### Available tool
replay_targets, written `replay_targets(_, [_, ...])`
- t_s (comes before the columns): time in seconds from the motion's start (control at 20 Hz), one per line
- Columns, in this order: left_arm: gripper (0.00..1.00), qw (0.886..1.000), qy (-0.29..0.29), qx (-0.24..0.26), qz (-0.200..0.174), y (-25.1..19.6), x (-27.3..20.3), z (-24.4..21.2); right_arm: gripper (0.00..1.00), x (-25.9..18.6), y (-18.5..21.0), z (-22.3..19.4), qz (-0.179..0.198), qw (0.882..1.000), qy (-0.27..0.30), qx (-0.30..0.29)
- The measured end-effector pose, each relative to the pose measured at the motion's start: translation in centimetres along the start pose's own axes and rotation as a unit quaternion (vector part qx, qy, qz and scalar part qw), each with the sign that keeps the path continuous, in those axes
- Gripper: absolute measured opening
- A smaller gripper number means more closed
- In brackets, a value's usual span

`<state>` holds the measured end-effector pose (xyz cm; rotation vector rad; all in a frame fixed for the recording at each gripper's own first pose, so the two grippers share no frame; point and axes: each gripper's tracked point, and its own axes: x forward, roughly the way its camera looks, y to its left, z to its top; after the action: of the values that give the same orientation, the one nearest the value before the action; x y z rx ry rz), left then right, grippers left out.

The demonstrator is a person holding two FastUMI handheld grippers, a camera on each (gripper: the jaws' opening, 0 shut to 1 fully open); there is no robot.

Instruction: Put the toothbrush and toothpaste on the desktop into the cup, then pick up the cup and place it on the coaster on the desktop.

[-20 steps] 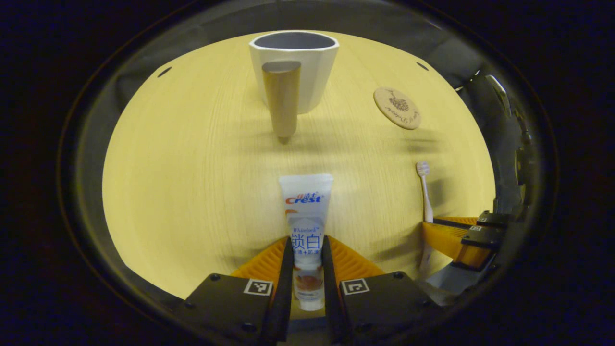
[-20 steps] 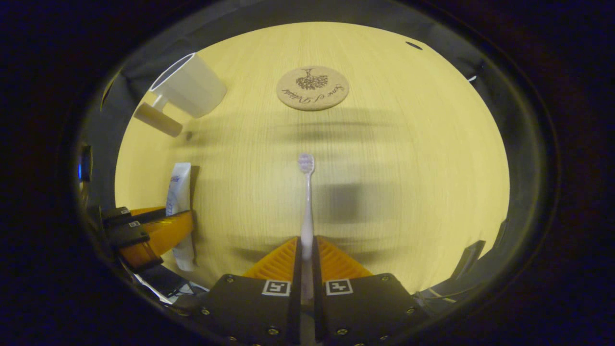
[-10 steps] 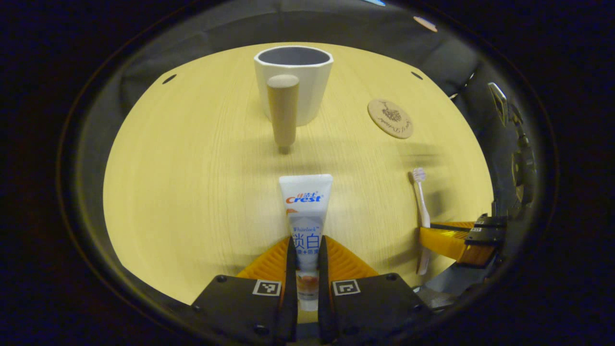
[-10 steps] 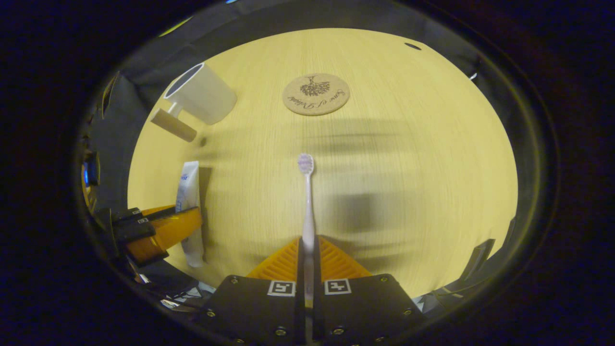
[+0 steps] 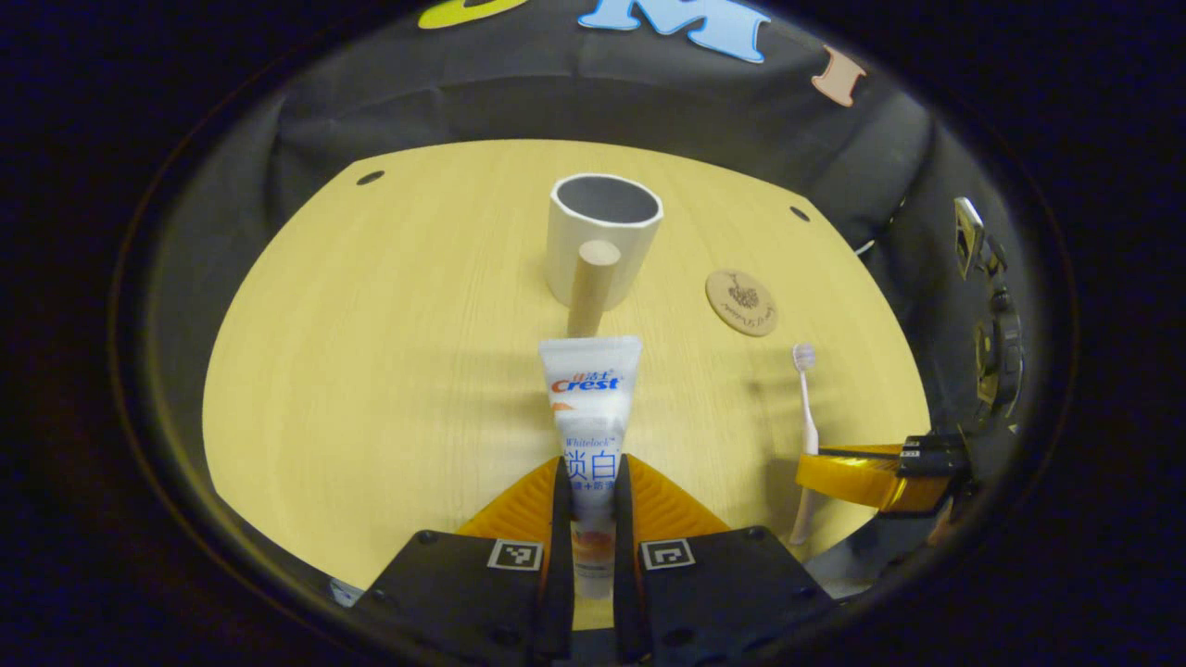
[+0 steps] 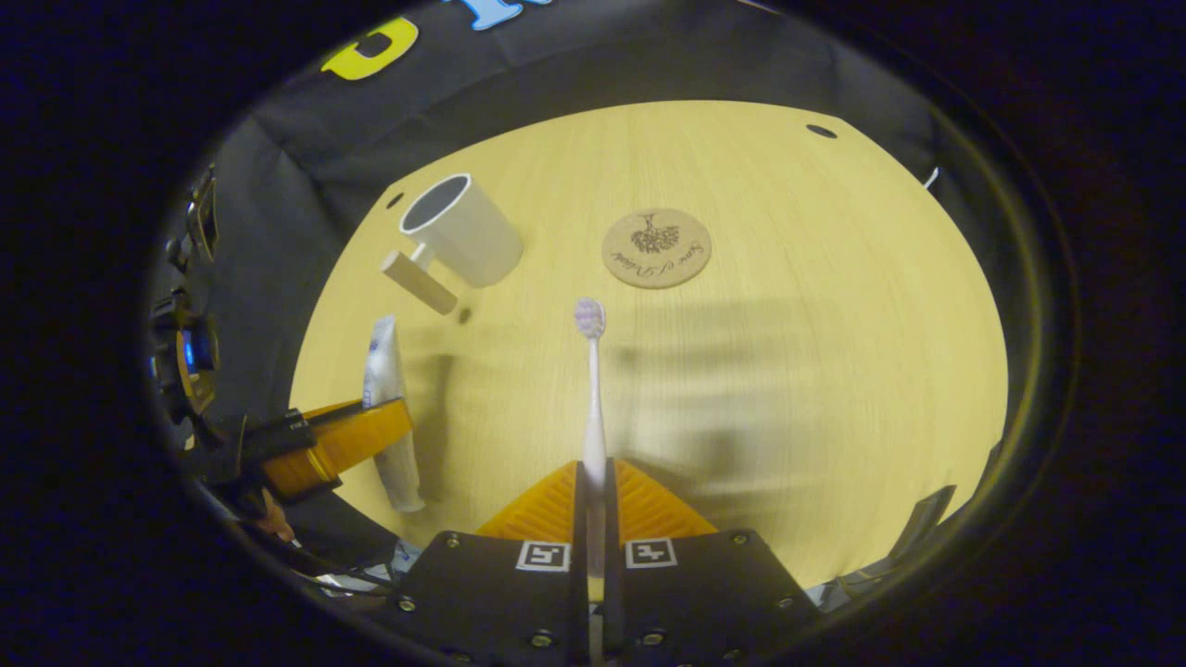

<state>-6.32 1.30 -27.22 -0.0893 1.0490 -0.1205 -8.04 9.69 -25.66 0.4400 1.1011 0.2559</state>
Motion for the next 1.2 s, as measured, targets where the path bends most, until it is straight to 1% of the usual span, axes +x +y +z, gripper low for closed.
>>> replay_targets(0.15, [0.25, 0.999, -0.04, -0.005, 0.009, 0.8, -1.8, 2.1, 0.07, -1.0, 0.5, 1.4, 0.006, 0.999, -0.031, -0.009])
replay_targets(0.3, [0.24, 0.997, -0.08, -0.02, 0.006, 1.2, -3.1, 4.3, 0.07, -2.0, 1.1, 3.0, 0.013, 0.998, -0.065, -0.018])
replay_targets(0.5, [0.24, 0.989, -0.141, -0.041, 0.005, 2.1, -4.3, 8.1, 0.07, -3.4, 1.8, 4.9, 0.016, 0.993, -0.106, -0.041])
replay_targets(0.7, [0.24, 0.977, -0.207, -0.052, -0.008, 2.7, -6.7, 13.1, 0.07, -4.2, 2.8, 6.0, 0.027, 0.989, -0.135, -0.05])
replay_targets(0.85, [0.24, 0.967, -0.247, -0.054, -0.023, 3.1, -7.3, 16.2, 0.07, -4.9, 3.1, 6.8, 0.027, 0.986, -0.154, -0.051])
replay_targets(1.2, [0.24, 0.943, -0.317, -0.064, -0.073, 1.2, -6.2, 23.5, 0.07, -4.9, 4.0, 8.5, 0.029, 0.983, -0.179, -0.04])
